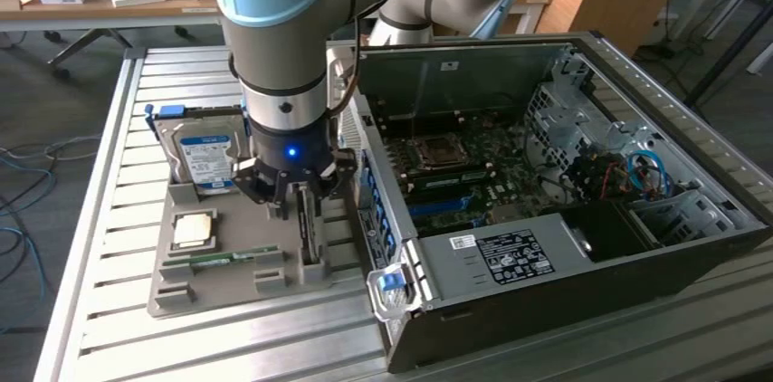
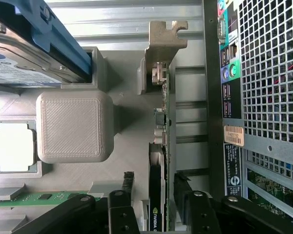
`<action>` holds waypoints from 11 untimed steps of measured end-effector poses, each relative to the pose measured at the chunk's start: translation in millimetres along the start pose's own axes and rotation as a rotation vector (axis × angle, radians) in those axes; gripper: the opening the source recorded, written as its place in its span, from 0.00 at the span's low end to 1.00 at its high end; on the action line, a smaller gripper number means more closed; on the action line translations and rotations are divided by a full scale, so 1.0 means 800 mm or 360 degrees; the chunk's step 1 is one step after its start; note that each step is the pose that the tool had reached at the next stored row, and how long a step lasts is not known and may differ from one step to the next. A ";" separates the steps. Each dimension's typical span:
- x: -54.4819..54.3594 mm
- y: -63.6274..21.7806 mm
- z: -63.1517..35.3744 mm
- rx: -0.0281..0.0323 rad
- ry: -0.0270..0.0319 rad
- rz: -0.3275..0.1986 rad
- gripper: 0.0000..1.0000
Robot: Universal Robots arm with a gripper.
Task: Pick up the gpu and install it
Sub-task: 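Pick up the gpu and move the gpu toward the slot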
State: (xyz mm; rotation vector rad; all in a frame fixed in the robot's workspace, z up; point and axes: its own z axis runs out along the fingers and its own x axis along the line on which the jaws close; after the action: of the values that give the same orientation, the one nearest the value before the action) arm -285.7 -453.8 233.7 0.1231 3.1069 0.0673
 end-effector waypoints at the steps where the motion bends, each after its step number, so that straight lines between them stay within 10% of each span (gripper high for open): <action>1: 0.000 0.000 0.000 -0.00001 -0.00001 0.0000 0.52; 11: -0.001 0.000 0.002 -0.00001 -0.00001 0.0000 0.45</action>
State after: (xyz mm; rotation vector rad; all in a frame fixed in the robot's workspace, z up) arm -285.2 -453.7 231.8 0.1232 3.1068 0.0674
